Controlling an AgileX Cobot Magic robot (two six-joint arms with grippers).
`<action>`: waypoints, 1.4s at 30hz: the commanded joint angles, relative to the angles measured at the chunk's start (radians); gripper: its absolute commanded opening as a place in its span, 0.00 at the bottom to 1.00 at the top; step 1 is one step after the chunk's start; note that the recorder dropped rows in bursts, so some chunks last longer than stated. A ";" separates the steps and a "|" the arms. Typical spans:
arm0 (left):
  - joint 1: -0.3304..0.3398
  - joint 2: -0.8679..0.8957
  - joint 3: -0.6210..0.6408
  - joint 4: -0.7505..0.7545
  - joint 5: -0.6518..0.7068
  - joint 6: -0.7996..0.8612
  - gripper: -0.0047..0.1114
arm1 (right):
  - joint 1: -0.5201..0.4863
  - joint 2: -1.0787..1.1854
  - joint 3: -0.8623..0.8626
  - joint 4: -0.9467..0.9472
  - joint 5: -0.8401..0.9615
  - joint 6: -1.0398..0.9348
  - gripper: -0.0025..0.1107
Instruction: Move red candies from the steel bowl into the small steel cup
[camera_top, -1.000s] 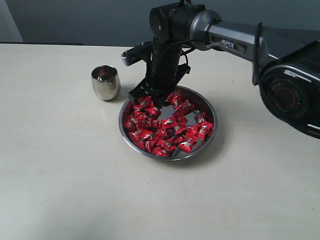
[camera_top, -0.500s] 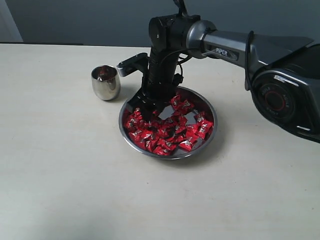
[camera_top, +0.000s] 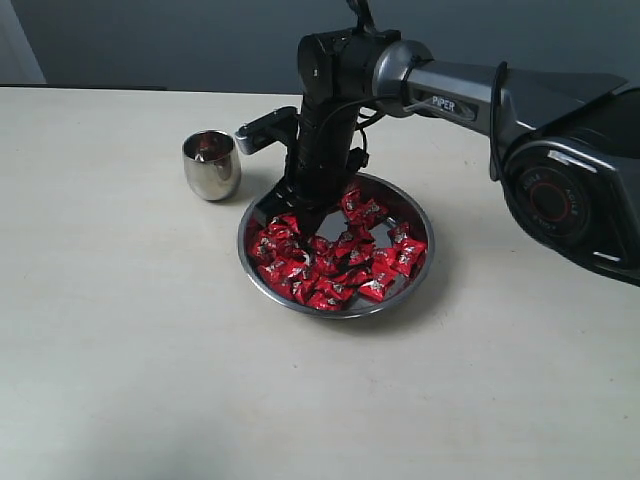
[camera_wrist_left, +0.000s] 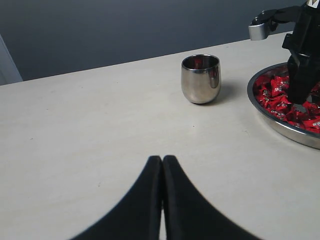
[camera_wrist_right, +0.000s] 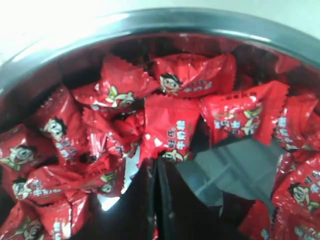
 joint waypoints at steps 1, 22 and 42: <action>-0.003 -0.004 -0.001 -0.001 -0.009 -0.005 0.04 | -0.003 -0.016 0.003 -0.010 0.014 0.000 0.02; -0.003 -0.004 -0.001 -0.001 -0.009 -0.005 0.04 | -0.003 -0.071 0.003 -0.008 0.059 0.027 0.41; -0.003 -0.004 -0.001 -0.001 -0.009 -0.005 0.04 | -0.003 -0.071 0.139 -0.030 0.059 0.052 0.40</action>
